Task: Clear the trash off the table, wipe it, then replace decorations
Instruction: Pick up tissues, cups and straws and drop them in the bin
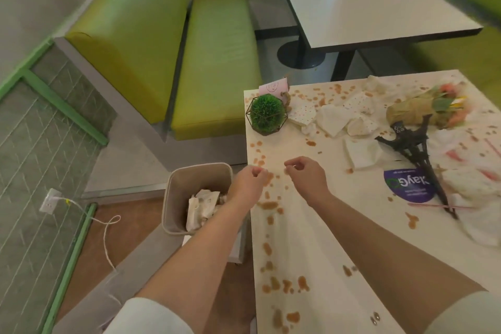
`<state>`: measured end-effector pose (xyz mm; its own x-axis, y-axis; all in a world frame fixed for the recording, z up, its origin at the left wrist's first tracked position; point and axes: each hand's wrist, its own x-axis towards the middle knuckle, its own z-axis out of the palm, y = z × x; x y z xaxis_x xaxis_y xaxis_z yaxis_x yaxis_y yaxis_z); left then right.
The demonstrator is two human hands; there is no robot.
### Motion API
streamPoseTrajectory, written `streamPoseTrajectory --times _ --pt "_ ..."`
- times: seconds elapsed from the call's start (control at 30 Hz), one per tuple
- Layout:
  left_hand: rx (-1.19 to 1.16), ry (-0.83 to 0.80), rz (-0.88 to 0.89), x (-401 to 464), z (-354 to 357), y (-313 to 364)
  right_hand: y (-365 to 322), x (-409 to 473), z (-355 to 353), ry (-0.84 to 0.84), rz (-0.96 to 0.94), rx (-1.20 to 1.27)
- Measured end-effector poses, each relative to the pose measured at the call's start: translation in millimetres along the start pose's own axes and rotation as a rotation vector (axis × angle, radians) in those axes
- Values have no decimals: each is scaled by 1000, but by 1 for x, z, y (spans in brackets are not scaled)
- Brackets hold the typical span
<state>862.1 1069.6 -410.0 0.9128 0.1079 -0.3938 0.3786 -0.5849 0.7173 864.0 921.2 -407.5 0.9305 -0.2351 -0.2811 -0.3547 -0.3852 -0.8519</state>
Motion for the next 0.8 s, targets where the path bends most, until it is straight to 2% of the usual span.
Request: streamPoseTrajectory --times 0.23,0.5,0.8 --pt "22 -53 44 12 66 63 35 32 -79 152 76 97" --pt "109 -175 46 33 139 113 79 74 -141 293 117 12" --pt "500 -168 16 56 202 149 108 100 -174 174 152 -62"
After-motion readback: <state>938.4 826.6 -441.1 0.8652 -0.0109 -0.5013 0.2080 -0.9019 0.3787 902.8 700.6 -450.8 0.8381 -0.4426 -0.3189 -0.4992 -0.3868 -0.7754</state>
